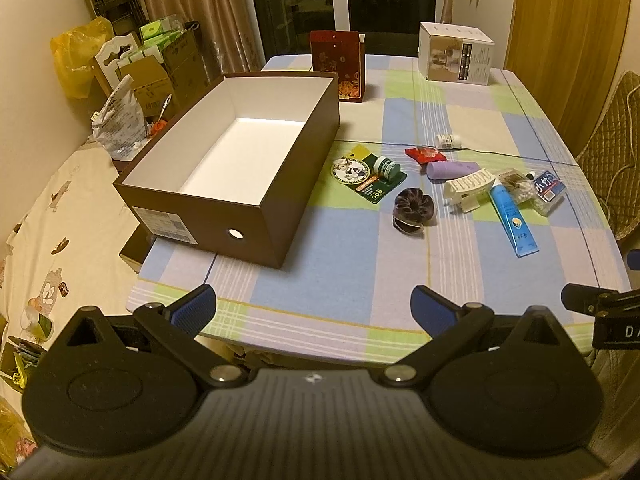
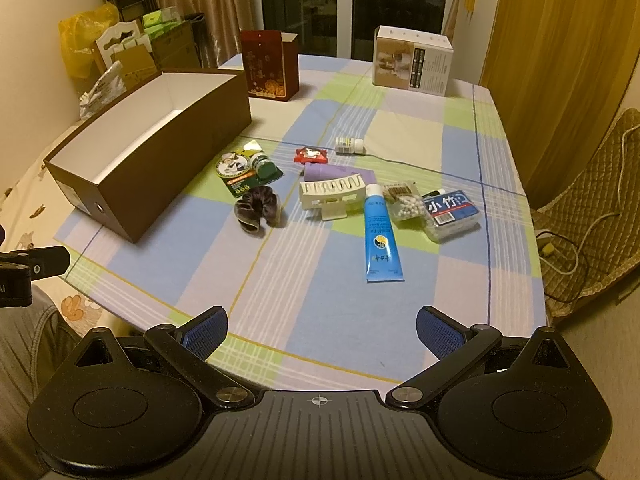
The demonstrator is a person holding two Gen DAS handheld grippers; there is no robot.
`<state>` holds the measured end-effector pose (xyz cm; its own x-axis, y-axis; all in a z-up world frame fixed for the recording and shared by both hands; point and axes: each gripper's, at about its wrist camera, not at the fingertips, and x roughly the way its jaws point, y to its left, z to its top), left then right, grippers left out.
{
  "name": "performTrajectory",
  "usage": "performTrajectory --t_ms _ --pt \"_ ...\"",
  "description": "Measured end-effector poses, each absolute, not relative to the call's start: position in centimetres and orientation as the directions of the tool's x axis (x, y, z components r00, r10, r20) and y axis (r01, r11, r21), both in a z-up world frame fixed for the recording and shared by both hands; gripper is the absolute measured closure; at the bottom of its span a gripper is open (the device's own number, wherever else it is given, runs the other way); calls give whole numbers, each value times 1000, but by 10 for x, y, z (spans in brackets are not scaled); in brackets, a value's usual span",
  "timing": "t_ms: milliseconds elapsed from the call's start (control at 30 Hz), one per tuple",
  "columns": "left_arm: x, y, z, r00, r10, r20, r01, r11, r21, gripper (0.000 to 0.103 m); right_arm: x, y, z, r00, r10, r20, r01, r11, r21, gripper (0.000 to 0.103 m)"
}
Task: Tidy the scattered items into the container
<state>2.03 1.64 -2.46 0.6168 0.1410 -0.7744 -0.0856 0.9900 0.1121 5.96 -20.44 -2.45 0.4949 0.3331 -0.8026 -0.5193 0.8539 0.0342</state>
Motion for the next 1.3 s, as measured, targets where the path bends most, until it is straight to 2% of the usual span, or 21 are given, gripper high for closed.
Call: performTrajectory --t_ms 633,1300 --pt "43 9 -43 589 117 -800 -50 993 109 1 81 -212 -34 490 376 -786 -498 861 102 0" --pt "75 7 -60 583 41 -811 -11 999 42 1 112 -225 -42 480 420 -770 -458 869 189 0"
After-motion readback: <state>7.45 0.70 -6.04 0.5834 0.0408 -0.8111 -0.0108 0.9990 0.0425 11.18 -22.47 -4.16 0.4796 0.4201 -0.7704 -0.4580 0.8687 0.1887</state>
